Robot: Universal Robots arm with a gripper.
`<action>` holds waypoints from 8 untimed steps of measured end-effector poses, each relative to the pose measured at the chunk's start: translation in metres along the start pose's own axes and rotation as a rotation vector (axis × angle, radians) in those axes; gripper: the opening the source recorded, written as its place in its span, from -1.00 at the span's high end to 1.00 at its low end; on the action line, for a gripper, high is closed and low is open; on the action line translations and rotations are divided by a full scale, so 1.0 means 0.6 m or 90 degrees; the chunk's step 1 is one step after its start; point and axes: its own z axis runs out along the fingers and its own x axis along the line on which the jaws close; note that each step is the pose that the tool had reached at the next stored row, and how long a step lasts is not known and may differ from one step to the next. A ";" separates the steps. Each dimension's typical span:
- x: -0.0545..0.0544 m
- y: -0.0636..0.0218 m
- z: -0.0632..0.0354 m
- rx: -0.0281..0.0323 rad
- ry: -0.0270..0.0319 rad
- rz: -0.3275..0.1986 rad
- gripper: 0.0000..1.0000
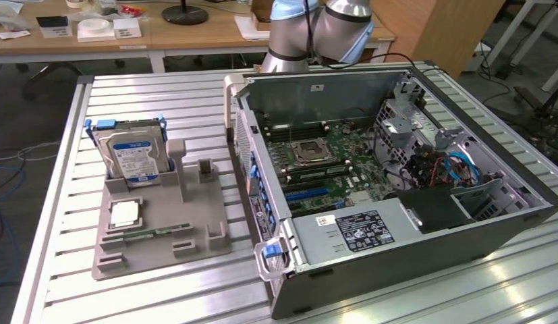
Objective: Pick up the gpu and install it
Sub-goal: 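Insert the gpu into the slot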
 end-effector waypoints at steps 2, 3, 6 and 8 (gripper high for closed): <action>-0.001 -0.015 0.000 0.0000 0.0000 0.000 0.46; -0.001 -0.023 0.001 0.0000 -0.0001 0.000 0.46; -0.002 -0.045 0.001 -0.0001 -0.0005 0.000 0.46; -0.003 -0.068 0.001 -0.0001 -0.0009 0.000 0.46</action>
